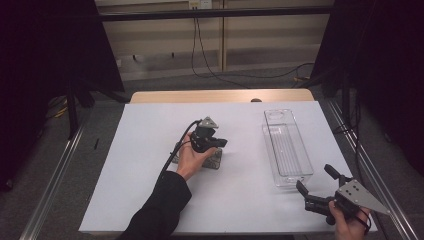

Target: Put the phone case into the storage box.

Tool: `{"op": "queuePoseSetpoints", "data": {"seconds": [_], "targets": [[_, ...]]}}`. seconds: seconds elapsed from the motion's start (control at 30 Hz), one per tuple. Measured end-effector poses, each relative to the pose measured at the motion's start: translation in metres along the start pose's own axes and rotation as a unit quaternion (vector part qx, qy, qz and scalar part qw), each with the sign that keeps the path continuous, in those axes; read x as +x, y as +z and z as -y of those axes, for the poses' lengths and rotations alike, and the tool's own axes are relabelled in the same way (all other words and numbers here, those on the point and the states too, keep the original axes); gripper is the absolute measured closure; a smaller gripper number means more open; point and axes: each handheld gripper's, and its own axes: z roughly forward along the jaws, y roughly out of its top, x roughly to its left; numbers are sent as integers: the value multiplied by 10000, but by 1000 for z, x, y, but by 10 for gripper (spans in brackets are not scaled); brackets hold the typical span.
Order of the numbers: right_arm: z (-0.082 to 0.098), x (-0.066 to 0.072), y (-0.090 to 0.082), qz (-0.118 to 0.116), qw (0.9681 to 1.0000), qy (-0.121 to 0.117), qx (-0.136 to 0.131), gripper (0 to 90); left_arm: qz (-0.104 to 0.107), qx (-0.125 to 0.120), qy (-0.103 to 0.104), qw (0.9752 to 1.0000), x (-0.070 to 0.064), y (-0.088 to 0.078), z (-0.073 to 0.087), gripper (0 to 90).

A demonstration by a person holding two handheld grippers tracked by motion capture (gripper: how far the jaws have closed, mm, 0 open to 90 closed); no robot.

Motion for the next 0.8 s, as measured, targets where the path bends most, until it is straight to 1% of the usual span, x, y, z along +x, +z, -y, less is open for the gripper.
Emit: {"op": "queuePoseSetpoints", "data": {"seconds": [0.1, 0.17, 0.2, 0.23, 0.27, 0.3, 0.33, 0.4, 0.43, 0.47, 0.5, 0.57, 0.6, 0.63, 0.67, 0.73, 0.8], "targets": [[0, 0, 0, -18, 10000, -10, 6, 0, -4, 137, -9, 9999, 0, 6, 0, 900], [0, 0, 0, -24, 10000, -20, 4, 0, -17, 183, -56, 9998, 2, 9, 0, 900], [0, 0, 0, -25, 10000, -22, 5, 0, -22, 184, -139, 9997, 4, 11, 1, 900], [0, 0, 0, -17, 10000, -13, 4, 0, -71, 216, -161, 9996, 6, 12, 1, 900], [0, 0, 0, -18, 10000, -14, 1, 0, -113, 234, -237, 9994, 10, 13, 2, 900], [0, 0, 0, -20, 10000, -11, 2, 0, -133, 236, -312, 9991, 12, 14, 2, 900], [0, 1, 0, -21, 10000, -5, -1, 0, -128, 256, -341, 9990, 14, 16, 2, 900], [0, 0, 0, -24, 10000, -12, 7, 0, -222, 405, -306, 9985, 16, 19, 3, 900], [0, 0, 0, -27, 10000, -18, 9, 0, -227, 456, -244, 9984, 17, 20, 3, 900], [0, 0, 0, -29, 10000, -21, 6, 0, -262, 449, -330, 9981, 18, 22, 4, 900], [0, 0, 0, -32, 10000, -21, 6, 0, -308, 478, -344, 9978, 18, 23, 5, 900], [0, 0, 0, -34, 10000, -15, -4, 0, -306, 553, -341, 9974, 20, 26, 7, 900], [0, 0, 0, -34, 10000, -12, -2, 0, -337, 637, -302, 9969, 21, 27, 8, 900], [0, 0, 0, -31, 10000, -5, -1, 0, -310, 583, -372, 9971, 22, 27, 9, 900], [0, 0, 0, -27, 10000, 3, -3, 0, -298, 572, -381, 9972, 22, 27, 9, 900], [0, 0, 0, -29, 10000, -4, -3, 0, -344, 611, -305, 9971, 21, 27, 9, 900], [0, 0, 0, -31, 10000, -3, 0, 0, -369, 646, -335, 9967, 19, 27, 9, 900]]}}
